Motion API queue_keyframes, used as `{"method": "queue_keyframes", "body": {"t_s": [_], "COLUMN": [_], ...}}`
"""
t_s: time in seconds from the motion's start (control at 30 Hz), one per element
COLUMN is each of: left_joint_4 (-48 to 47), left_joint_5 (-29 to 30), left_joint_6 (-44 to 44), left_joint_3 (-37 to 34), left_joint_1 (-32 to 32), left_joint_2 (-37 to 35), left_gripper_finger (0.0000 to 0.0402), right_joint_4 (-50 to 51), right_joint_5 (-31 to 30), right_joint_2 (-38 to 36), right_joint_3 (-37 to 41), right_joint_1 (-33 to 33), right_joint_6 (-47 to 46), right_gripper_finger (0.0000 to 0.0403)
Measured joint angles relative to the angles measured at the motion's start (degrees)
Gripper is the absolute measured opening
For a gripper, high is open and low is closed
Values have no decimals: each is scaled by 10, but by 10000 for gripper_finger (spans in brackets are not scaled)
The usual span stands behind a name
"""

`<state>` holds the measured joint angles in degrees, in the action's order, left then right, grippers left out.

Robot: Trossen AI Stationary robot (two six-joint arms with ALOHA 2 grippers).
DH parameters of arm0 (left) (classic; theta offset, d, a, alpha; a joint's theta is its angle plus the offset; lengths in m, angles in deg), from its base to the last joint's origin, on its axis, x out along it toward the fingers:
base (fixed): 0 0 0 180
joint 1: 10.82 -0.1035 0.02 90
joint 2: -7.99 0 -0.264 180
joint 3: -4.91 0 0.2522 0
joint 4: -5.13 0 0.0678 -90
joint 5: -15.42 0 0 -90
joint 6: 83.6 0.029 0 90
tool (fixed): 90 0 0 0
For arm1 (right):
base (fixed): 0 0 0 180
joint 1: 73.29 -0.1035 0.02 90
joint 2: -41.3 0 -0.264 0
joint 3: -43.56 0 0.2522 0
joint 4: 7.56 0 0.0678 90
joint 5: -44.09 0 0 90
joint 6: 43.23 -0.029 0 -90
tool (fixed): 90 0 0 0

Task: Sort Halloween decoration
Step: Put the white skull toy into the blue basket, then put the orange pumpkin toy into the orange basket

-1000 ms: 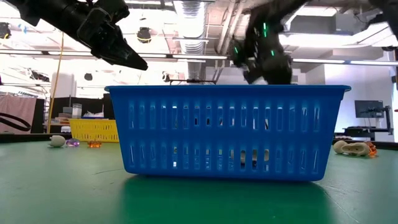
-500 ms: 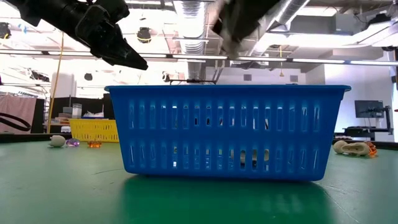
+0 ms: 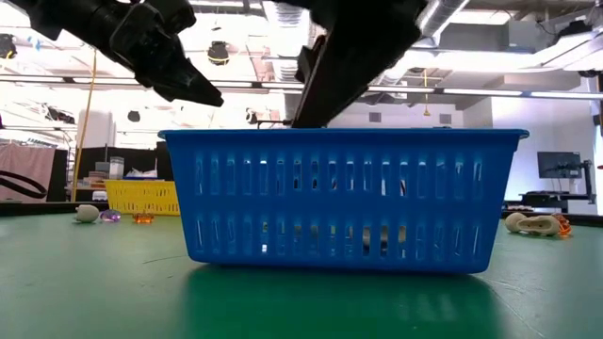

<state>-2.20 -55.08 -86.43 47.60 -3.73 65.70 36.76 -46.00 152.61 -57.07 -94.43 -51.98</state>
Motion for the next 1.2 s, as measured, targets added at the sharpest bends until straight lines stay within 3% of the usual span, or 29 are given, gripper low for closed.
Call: {"method": "queue_keyframes", "body": {"t_s": [0.2, 0.4, 0.57, 0.73, 0.87, 0.97, 1.2], "left_joint_4": [-16, -42, -44, -44, -44, -47, -215], "left_joint_5": [2, 2, 3, 3, 3, 3, 4], "left_joint_6": [1, -6, -9, -9, -9, -9, -94], "left_joint_3": [0, 0, 0, 0, 0, 0, 1], "left_joint_1": [0, 0, 0, 0, 0, 0, 0], "left_joint_2": [0, 0, 0, 0, 0, 5, 5], "left_gripper_finger": [149, 149, 149, 149, 149, 149, 149], "right_joint_4": [34, 125, 159, -2, -207, -301, -322], "right_joint_5": [6, 1, -77, -157, -147, -134, -115], "right_joint_2": [-30, -91, -144, -204, -218, -203, -171], "right_joint_3": [0, 0, 19, 145, 249, 290, 300], "right_joint_1": [0, -1, -6, 22, 71, 107, 155], "right_joint_6": [2, 2, 42, 97, 119, 122, 103], "right_gripper_finger": [225, 222, 209, 196, 190, 190, 190]}}
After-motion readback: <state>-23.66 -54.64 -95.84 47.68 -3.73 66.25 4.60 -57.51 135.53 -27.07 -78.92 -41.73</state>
